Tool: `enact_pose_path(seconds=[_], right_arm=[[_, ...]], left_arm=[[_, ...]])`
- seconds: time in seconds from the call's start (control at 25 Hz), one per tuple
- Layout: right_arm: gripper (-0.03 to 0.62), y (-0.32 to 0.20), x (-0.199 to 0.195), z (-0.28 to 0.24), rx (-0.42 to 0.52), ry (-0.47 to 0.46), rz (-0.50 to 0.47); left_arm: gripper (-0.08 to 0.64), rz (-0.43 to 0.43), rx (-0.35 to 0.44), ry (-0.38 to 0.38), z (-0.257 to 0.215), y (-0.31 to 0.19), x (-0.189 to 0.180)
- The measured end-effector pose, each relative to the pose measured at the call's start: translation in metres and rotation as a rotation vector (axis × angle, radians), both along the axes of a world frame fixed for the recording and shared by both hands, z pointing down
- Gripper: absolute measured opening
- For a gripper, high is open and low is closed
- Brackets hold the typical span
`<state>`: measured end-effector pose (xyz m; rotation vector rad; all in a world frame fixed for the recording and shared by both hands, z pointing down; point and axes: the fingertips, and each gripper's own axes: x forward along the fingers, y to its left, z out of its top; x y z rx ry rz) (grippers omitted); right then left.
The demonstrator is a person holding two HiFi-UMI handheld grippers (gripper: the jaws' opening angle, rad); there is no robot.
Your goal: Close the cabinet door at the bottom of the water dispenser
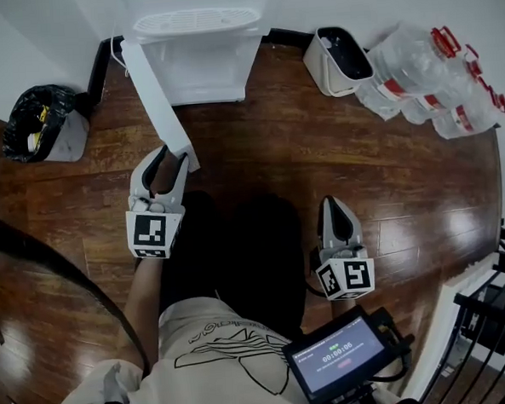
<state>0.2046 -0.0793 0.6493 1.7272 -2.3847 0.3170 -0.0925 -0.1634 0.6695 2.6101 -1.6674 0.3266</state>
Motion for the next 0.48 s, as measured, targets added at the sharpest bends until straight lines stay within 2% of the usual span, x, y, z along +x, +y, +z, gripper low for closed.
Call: enact_pose_path(seconds=[0.12,0.28,0.4,0.48], right_arm=[[0.003,-0.003,0.003,0.002,-0.017,0.012,-0.012],[0.003,-0.009,0.001,0.003,-0.030,-0.015,-0.068],[0.003,-0.015,-0.004,0.009,-0.038,-0.043,-0.092],[0.003,-0.018,-0.011,0.009,-0.029,-0.035,-0.108]], left_arm=[[0.143,0.075,-0.019,0.128,-0.001,-0.016,0.033],[0.020,0.142,-0.006,0.200,-0.012,-0.014,0.049],[0.020,0.186,0.056,0.281,-0.028,-0.013,0.054],[0.019,0.187,0.078,0.303,-0.028,-0.024,0.058]])
